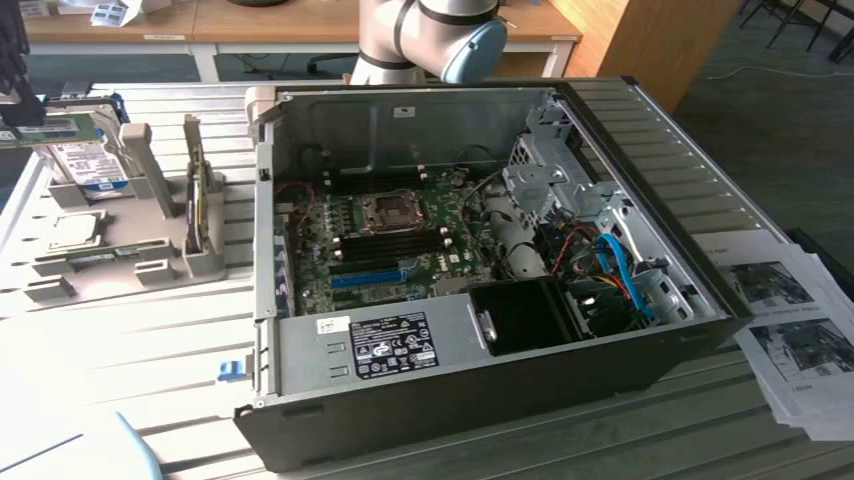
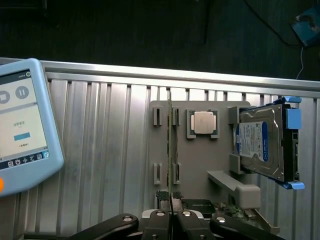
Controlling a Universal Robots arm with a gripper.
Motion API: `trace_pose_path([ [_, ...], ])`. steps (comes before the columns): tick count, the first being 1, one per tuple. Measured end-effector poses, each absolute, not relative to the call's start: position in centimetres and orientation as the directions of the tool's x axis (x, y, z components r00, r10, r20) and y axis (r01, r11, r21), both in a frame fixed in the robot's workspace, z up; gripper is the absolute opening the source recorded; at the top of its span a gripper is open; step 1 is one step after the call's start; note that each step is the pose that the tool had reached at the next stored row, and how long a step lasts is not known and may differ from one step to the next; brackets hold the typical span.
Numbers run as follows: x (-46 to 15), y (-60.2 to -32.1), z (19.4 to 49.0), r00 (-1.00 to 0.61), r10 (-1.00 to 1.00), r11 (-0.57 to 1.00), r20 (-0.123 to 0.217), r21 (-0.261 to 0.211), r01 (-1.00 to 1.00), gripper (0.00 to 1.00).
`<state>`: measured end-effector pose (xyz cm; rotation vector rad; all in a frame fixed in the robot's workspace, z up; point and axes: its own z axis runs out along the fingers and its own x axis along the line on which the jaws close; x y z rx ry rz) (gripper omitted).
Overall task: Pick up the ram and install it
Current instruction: 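Pick up the ram and move it above insertion slot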
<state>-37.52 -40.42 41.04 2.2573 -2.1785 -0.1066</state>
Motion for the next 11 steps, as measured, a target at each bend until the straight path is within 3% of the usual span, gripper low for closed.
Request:
trace_pose_path([
  [11,-35.5,-40.4,41.0,0.034,-0.998,-0.037,-0.047,0.050,-0.998,0.11],
])
